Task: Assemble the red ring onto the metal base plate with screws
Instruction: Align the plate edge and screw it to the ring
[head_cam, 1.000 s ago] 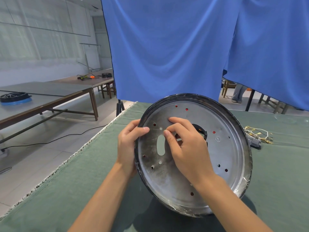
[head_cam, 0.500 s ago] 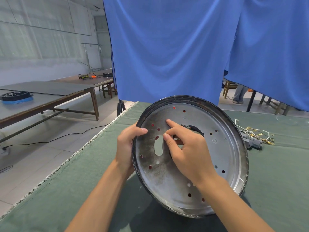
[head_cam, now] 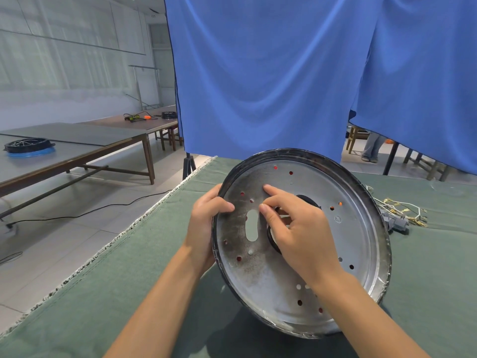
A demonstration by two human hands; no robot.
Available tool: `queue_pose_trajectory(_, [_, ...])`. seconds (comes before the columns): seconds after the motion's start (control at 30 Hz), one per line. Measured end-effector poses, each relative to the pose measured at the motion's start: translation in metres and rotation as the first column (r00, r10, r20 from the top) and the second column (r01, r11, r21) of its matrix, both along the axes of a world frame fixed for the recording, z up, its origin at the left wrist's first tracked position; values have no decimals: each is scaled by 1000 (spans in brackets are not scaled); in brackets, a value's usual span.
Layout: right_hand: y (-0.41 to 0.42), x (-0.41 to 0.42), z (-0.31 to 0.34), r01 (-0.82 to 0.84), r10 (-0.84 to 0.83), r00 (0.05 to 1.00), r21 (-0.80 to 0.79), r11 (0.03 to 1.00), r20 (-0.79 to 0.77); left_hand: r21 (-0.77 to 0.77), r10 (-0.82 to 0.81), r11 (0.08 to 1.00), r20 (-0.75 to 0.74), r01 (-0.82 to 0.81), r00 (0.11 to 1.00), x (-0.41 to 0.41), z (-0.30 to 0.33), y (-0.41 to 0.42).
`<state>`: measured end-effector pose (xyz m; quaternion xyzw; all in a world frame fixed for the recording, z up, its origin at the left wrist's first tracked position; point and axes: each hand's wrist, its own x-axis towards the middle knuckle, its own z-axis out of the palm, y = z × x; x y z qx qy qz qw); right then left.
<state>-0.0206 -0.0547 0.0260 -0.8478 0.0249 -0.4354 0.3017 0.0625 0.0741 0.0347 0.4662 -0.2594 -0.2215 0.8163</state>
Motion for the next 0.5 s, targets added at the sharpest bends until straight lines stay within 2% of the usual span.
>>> queue_pose_trajectory(0.13, [1, -3, 5, 142, -139, 990, -80, 987, 34, 8, 66, 998, 50, -67, 997, -1, 2, -2])
queue_pose_trajectory(0.3, [3, -1, 4, 169, -170, 985, -122, 978, -4, 21, 101, 994, 91, -103, 991, -5, 3, -2])
queue_pose_trajectory(0.5, [8, 6, 13, 134, -133, 986, 5, 991, -103, -13, 110, 994, 106, -109, 988, -11, 3, -6])
